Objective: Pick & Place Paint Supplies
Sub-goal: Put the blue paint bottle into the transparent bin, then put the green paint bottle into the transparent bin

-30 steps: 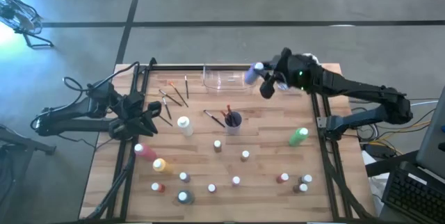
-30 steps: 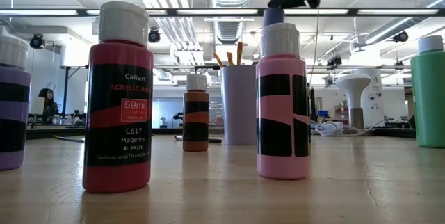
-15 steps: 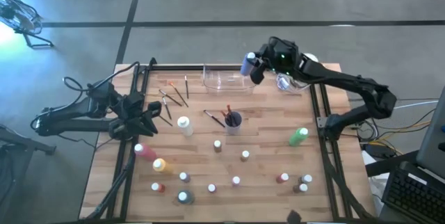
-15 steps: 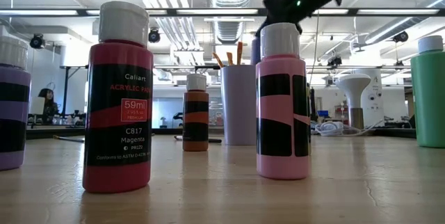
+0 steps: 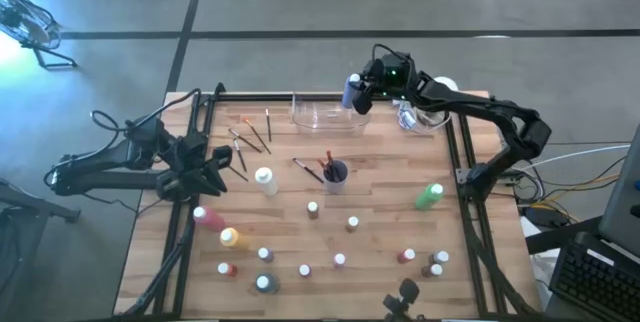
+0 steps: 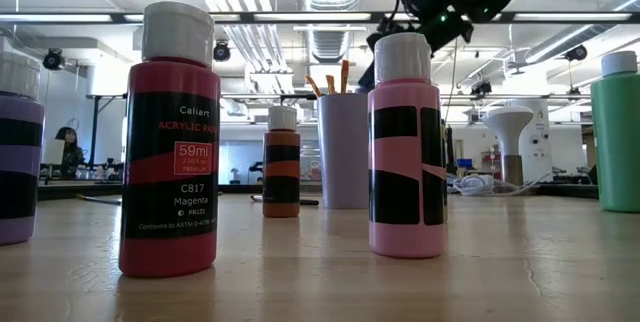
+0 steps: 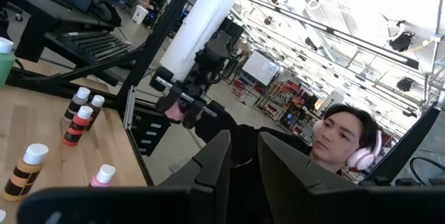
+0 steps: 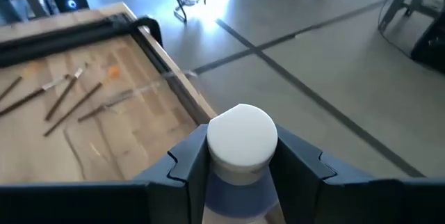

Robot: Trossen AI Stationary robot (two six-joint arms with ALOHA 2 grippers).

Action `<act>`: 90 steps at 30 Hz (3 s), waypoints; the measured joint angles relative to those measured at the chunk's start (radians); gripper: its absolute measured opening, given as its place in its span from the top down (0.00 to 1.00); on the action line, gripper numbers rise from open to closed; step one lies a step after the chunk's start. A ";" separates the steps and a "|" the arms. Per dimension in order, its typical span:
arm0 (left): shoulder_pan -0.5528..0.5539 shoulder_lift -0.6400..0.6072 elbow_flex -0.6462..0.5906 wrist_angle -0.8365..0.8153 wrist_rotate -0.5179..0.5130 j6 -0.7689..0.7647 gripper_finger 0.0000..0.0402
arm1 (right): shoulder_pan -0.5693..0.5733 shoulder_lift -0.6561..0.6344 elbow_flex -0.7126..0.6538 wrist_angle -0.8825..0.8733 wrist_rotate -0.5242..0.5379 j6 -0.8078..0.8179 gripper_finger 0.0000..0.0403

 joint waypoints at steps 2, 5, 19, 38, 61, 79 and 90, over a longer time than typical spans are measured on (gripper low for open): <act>0.000 0.000 0.000 0.000 0.000 0.000 0.80 | -0.011 0.022 0.000 -0.001 -0.002 0.000 0.68; 0.000 0.000 0.000 0.000 0.000 0.000 0.80 | -0.022 0.050 0.001 0.015 -0.019 0.000 0.70; 0.000 0.000 0.000 0.000 0.000 0.000 0.80 | -0.044 0.150 0.005 0.054 -0.036 0.007 0.69; 0.000 0.000 0.000 0.000 0.000 0.000 0.80 | -0.073 0.159 -0.022 0.056 -0.036 0.034 0.71; 0.000 0.000 0.000 0.000 0.000 0.000 0.80 | -0.074 0.154 -0.023 0.018 -0.026 0.009 0.55; 0.000 0.000 0.000 0.000 0.000 0.000 0.80 | -0.074 0.012 -0.026 -0.012 -0.025 0.009 0.37; 0.000 0.000 0.000 0.000 0.000 0.000 0.80 | -0.064 -0.238 -0.010 -0.170 -0.033 0.012 0.46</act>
